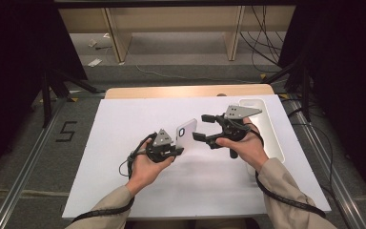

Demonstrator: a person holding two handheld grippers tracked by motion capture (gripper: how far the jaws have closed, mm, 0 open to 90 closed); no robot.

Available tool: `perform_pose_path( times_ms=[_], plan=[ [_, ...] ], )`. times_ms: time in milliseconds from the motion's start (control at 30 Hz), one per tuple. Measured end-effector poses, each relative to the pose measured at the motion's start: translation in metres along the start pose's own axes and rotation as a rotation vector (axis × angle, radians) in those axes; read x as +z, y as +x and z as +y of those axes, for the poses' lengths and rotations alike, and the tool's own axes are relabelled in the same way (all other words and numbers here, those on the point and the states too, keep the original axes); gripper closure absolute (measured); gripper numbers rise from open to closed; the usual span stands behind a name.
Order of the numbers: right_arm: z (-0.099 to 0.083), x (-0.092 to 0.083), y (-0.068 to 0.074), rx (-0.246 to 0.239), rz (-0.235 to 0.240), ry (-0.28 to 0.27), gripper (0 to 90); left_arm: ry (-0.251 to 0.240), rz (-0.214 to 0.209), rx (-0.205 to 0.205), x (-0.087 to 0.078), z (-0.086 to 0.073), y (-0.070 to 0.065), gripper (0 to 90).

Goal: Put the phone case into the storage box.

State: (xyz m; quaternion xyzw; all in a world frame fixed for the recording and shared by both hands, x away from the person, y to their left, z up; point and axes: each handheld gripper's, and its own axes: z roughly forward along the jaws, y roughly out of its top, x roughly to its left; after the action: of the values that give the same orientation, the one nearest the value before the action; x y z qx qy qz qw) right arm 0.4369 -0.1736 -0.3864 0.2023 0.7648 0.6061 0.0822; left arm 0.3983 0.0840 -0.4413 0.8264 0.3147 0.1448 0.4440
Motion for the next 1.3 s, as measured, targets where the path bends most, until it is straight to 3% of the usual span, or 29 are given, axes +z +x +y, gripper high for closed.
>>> perform_pose_path(
  times_ms=[333, 567, 700, 1300],
  plan=[
    [-0.006, -0.001, -0.004, 0.031, -0.07, -0.004, 19.7, 0.007, 0.069, -0.071, -0.001, 0.001, 0.007, 80.5],
    [-0.01, 0.002, -0.002, 0.033, -0.139, 0.0, 13.3, 0.013, 0.094, -0.096, 0.0, 0.001, 0.008, 80.5],
    [-0.011, 0.006, 0.001, 0.022, -0.145, 0.01, 8.2, 0.016, 0.095, -0.096, 0.001, 0.002, 0.007, 80.5],
    [-0.011, 0.013, 0.009, 0.037, -0.182, -0.034, 4.3, 0.013, 0.088, -0.092, 0.005, 0.006, 0.001, 80.5]
  ],
)
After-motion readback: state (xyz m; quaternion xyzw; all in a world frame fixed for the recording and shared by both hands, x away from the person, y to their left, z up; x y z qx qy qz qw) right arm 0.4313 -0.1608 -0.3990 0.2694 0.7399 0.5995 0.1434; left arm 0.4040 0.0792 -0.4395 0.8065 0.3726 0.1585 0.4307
